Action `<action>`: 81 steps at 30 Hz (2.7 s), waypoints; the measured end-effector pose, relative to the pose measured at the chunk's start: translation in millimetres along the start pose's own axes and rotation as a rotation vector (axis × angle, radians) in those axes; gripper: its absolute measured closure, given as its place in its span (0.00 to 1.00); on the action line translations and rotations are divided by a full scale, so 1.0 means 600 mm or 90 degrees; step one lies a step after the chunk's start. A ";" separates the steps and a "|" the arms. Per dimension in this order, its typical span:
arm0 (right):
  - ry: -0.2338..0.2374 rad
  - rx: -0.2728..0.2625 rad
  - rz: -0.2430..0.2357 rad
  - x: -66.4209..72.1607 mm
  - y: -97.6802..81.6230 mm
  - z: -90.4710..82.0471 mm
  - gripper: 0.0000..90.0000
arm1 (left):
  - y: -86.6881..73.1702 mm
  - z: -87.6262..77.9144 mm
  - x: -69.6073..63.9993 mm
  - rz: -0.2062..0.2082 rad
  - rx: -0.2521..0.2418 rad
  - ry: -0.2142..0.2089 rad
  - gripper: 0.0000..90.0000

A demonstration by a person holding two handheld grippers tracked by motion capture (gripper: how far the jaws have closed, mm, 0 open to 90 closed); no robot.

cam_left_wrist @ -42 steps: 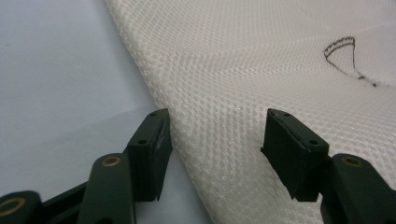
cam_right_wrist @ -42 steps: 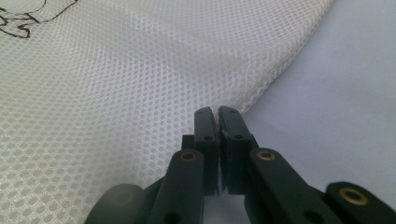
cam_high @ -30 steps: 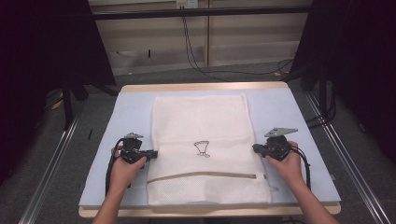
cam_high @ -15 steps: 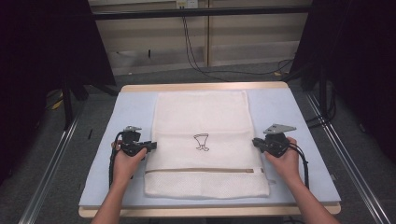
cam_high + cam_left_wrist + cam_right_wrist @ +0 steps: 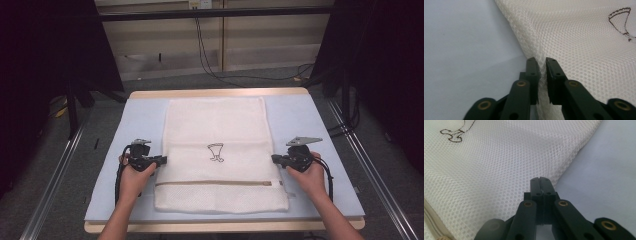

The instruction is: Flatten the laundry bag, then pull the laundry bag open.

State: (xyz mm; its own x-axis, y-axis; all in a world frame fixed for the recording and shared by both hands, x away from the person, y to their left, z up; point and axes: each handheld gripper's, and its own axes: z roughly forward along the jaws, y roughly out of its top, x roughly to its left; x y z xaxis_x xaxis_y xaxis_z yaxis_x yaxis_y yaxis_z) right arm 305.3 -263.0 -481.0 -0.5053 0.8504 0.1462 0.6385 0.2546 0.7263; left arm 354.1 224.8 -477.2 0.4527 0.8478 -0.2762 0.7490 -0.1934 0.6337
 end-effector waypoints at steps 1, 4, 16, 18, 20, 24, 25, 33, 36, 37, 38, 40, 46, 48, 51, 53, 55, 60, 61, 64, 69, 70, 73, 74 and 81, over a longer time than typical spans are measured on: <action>0.000 0.000 0.000 0.000 0.000 0.000 1.00 | 0.000 0.000 0.000 0.000 0.000 0.000 0.93; 0.007 0.001 -0.003 0.004 -0.001 -0.004 1.00 | 0.001 -0.004 0.000 -0.005 0.005 0.005 0.95; 0.025 -0.001 -0.006 0.013 -0.002 -0.002 1.00 | -0.002 -0.017 0.011 -0.033 0.009 0.008 0.95; 0.028 -0.003 -0.009 0.014 -0.001 -0.001 1.00 | -0.001 -0.017 0.013 -0.030 0.006 0.013 0.95; 0.032 -0.002 -0.013 0.017 -0.001 0.000 1.00 | 0.000 -0.019 0.018 -0.035 0.003 0.016 0.95; 0.036 -0.004 -0.022 0.024 0.003 0.004 1.00 | 0.002 -0.026 0.021 -0.040 -0.007 0.011 0.91; 0.036 -0.004 -0.022 0.024 0.003 0.004 1.00 | 0.002 -0.026 0.021 -0.040 -0.007 0.011 0.87; 0.020 -0.033 -0.049 0.029 0.002 -0.010 0.80 | 0.013 -0.044 0.007 -0.034 -0.036 0.006 0.65; 0.016 -0.044 -0.060 0.031 0.000 -0.019 0.79 | 0.018 -0.043 -0.008 -0.019 -0.042 -0.008 0.62; 0.024 -0.050 -0.076 0.034 -0.002 -0.025 0.85 | 0.020 -0.039 -0.019 -0.011 -0.039 -0.015 0.61; 0.029 -0.050 -0.084 0.036 -0.004 -0.028 0.86 | 0.021 -0.037 -0.024 -0.006 -0.036 -0.019 0.60; 0.030 -0.053 -0.092 0.037 -0.006 -0.030 0.88 | 0.023 -0.035 -0.028 -0.001 -0.032 -0.026 0.60; 0.049 -0.057 -0.118 0.052 -0.014 -0.046 1.00 | 0.031 -0.028 -0.061 0.018 -0.029 -0.063 0.57; 0.055 -0.058 -0.124 0.056 -0.016 -0.049 1.00 | 0.034 -0.028 -0.072 0.018 -0.034 -0.081 0.53; 0.060 -0.062 -0.125 0.058 -0.020 -0.052 0.99 | 0.036 -0.026 -0.081 0.007 -0.019 -0.107 0.49; 0.066 -0.055 -0.131 0.062 -0.028 -0.057 0.99 | 0.036 -0.024 -0.090 0.011 -0.009 -0.112 0.45; 0.062 -0.052 -0.133 0.063 -0.030 -0.059 1.00 | 0.036 -0.020 -0.099 0.011 0.004 -0.122 0.45; 0.051 -0.039 -0.151 0.067 -0.041 -0.066 1.00 | 0.036 -0.011 -0.128 0.022 0.023 -0.145 0.44; 0.051 -0.039 -0.151 0.067 -0.041 -0.066 1.00 | 0.036 -0.011 -0.128 0.022 0.023 -0.145 0.46; 0.056 -0.035 -0.149 0.068 -0.046 -0.068 1.00 | 0.037 -0.007 -0.146 0.027 0.029 -0.172 0.47; 0.069 -0.038 -0.146 0.075 -0.051 -0.071 1.00 | 0.041 -0.001 -0.174 0.042 0.038 -0.205 0.52; 0.076 -0.040 -0.142 0.077 -0.051 -0.070 1.00 | 0.041 0.005 -0.183 0.034 0.041 -0.223 0.53; 0.075 -0.037 -0.138 0.079 -0.052 -0.070 1.00 | 0.040 0.012 -0.191 0.037 0.056 -0.236 0.55; 0.078 -0.035 -0.141 0.078 -0.053 -0.069 1.00 | 0.039 0.015 -0.197 0.033 0.058 -0.240 0.56; 0.087 -0.027 -0.146 0.083 -0.058 -0.067 1.00 | 0.040 0.034 -0.225 0.000 0.073 -0.290 0.62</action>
State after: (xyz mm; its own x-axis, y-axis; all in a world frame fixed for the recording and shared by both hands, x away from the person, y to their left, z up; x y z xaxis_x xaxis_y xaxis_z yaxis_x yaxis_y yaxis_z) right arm 234.6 -248.3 -472.0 -0.7097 0.7018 0.0618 0.4748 0.4117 0.7779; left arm 320.9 95.9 -439.3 0.6000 0.5496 -0.5814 0.7859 -0.2688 0.5569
